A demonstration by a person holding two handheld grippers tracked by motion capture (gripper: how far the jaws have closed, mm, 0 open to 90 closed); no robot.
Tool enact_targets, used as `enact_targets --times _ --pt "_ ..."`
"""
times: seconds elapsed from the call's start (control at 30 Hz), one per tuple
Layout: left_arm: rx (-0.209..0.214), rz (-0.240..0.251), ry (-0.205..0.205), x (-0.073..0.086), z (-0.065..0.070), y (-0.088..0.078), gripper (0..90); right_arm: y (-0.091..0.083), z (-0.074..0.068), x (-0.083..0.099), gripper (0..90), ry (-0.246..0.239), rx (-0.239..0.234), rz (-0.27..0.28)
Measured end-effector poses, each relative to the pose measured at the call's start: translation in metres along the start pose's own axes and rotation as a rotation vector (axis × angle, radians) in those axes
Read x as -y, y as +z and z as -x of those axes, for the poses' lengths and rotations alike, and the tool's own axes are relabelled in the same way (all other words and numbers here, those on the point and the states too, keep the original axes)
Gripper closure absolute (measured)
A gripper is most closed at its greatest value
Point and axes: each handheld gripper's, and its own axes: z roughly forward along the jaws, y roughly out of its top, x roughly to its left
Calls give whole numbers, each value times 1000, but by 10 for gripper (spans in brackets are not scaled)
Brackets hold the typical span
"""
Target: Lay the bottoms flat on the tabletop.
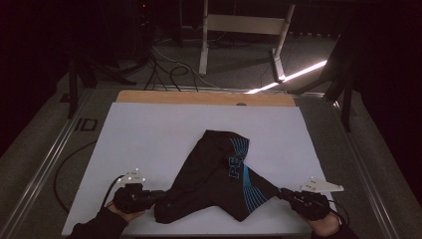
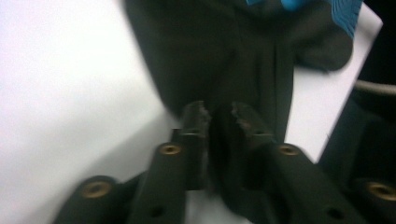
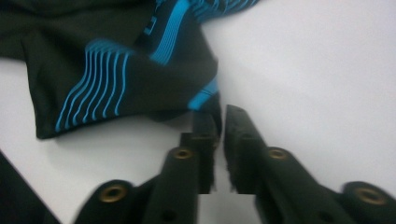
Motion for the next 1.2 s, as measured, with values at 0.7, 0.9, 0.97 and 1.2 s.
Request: enact_targets --times 0.7,0.9,0.97,1.2 --pt "24 -36 256 -66 36 83 465 83 -14 -79 341 -71 -139 71" --pt "-38 -98 326 -66 40 108 474 113 -11 -78 338 -79 -134 -10" --pt "-53 -111 335 -65 39 114 474 119 -10 -77 340 -78 -132 -23" --pt "-135 -175 354 -57 31 132 472 134 -11 -76 494 -67 -125 -72"
